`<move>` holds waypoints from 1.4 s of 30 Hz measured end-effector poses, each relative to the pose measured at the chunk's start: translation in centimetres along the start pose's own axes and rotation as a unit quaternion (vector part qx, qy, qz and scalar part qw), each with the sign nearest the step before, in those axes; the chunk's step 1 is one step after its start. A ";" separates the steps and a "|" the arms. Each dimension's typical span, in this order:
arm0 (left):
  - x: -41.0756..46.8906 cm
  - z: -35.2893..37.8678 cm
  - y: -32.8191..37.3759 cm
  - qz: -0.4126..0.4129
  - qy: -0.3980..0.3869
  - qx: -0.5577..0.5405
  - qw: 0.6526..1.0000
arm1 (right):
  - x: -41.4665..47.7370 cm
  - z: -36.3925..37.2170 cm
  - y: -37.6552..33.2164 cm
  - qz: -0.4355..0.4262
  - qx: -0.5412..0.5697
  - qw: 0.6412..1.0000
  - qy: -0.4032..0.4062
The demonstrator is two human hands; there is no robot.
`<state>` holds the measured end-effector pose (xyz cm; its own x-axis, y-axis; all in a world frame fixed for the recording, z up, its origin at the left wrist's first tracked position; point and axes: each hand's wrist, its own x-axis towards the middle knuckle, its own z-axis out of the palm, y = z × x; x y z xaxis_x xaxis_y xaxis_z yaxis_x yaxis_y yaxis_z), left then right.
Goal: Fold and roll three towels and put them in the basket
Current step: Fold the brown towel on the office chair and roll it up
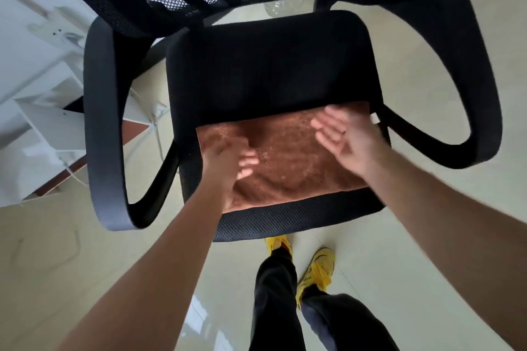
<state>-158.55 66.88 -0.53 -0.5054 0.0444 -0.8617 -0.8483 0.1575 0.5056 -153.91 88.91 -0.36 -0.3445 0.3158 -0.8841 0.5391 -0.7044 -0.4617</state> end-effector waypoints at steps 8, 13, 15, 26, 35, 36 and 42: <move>-1.8 -5.2 -7.4 -0.058 0.040 0.057 0.996 | -1.4 -9.5 5.5 0.064 -0.047 0.995 0.065; -3.4 -4.8 -7.5 0.040 0.157 0.209 0.964 | -2.0 -14.3 2.9 -0.011 -0.170 0.957 0.236; -4.1 -3.4 -6.8 0.165 0.166 0.342 0.910 | -1.8 -13.7 3.2 -0.076 -0.302 0.912 0.268; 2.1 7.8 -3.3 0.318 -0.036 0.795 0.515 | 3.8 -9.2 -0.1 -0.161 -0.515 0.830 0.140; 3.9 8.3 -3.6 0.309 -0.031 0.818 0.485 | 4.7 -8.9 -0.8 -0.119 -0.495 0.856 0.086; 3.8 8.3 -3.6 0.306 -0.031 0.819 0.485 | 4.8 -8.7 -1.0 -0.102 -0.483 0.866 0.079; 1.3 7.1 -2.3 0.316 -0.017 0.763 0.563 | 1.7 -8.5 -2.8 -0.112 -0.432 0.895 0.001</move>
<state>-156.13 73.54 -3.10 -0.6054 0.5818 -0.5432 0.6364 0.7637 0.1086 -149.49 96.87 -1.21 -0.5165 0.3896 -0.7625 0.8505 0.1304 -0.5095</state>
